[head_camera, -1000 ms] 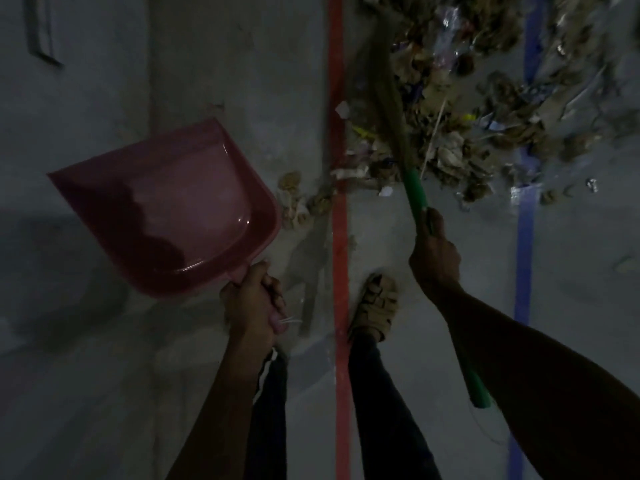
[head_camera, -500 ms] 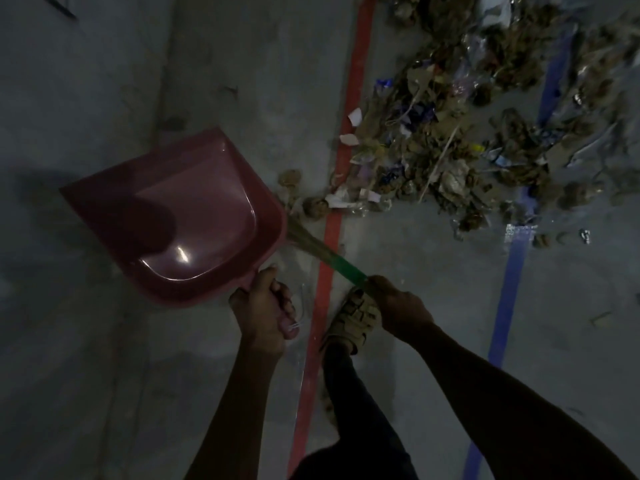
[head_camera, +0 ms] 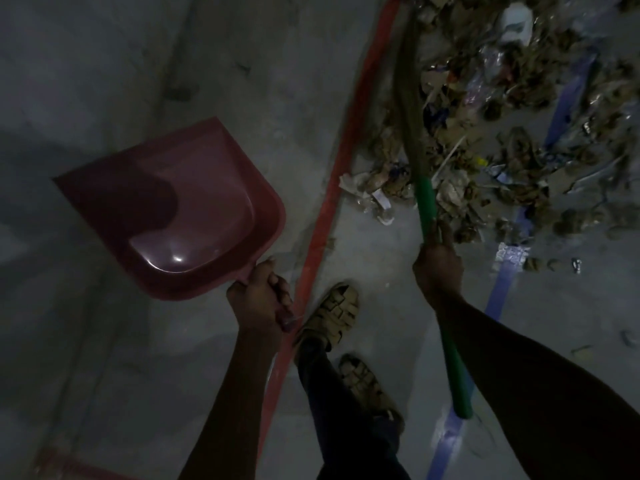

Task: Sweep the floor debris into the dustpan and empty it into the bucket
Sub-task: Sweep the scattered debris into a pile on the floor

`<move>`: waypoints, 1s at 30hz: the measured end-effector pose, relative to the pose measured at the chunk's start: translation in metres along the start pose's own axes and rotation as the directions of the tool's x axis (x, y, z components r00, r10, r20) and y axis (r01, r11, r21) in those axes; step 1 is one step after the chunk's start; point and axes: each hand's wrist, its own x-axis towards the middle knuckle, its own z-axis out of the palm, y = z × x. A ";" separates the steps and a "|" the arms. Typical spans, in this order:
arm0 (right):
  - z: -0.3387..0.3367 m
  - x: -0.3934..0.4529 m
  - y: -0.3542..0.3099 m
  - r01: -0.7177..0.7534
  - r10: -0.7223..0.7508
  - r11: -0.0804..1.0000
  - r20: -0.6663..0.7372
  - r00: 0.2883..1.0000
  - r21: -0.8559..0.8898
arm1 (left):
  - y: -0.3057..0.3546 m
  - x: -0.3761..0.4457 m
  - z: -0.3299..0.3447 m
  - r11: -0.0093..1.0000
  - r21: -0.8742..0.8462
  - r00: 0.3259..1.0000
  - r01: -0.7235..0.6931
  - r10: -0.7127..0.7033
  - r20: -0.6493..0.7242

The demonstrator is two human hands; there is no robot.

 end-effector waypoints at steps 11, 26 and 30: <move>0.005 -0.072 0.074 0.518 -0.479 0.855 0.352 0.804 -0.020 | -0.055 -0.080 0.001 0.995 -0.094 0.999 0.022 -0.025 -0.035; -0.052 -0.036 0.167 0.286 -0.282 0.958 0.092 0.955 -0.037 | -0.138 -0.153 0.028 0.995 -0.085 0.996 0.048 -0.054 -0.076; -0.058 -0.043 0.183 0.382 -0.378 0.924 0.131 0.916 -0.002 | -0.163 -0.170 0.049 0.992 -0.119 0.994 0.052 -0.062 -0.086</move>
